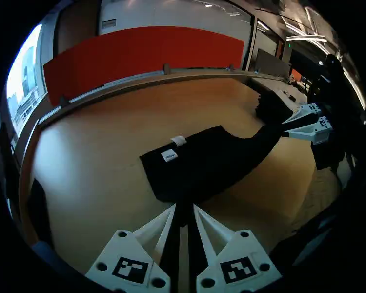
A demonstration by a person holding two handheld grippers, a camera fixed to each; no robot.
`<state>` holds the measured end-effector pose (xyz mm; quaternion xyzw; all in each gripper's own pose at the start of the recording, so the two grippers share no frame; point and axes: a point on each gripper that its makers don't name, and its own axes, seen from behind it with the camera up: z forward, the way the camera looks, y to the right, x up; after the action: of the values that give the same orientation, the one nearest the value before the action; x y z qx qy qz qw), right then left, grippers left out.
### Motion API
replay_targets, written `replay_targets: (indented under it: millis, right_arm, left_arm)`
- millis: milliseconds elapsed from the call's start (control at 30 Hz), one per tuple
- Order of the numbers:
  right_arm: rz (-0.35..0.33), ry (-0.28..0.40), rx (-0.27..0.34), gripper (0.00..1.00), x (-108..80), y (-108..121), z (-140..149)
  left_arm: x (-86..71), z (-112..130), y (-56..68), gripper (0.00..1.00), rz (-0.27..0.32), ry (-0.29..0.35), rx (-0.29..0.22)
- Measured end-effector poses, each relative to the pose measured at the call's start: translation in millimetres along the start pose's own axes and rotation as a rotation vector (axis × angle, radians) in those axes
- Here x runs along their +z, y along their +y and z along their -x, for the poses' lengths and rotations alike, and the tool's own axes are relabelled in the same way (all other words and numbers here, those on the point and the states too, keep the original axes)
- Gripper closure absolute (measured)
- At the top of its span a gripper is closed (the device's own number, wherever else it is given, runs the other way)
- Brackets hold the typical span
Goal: Fold towel
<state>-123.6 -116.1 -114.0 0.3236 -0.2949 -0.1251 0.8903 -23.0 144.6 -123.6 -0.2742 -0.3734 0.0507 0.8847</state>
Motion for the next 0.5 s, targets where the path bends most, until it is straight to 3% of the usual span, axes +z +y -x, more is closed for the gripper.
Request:
replay_targets:
  millis: [500]
  right_arm:
    - [0.001, -0.005, 0.012, 0.81, -27.5, -8.0, -5.7]
  left_arm:
    - [-26.7, -4.6, 16.3, 0.91, 0.025, -0.013, 0.000]
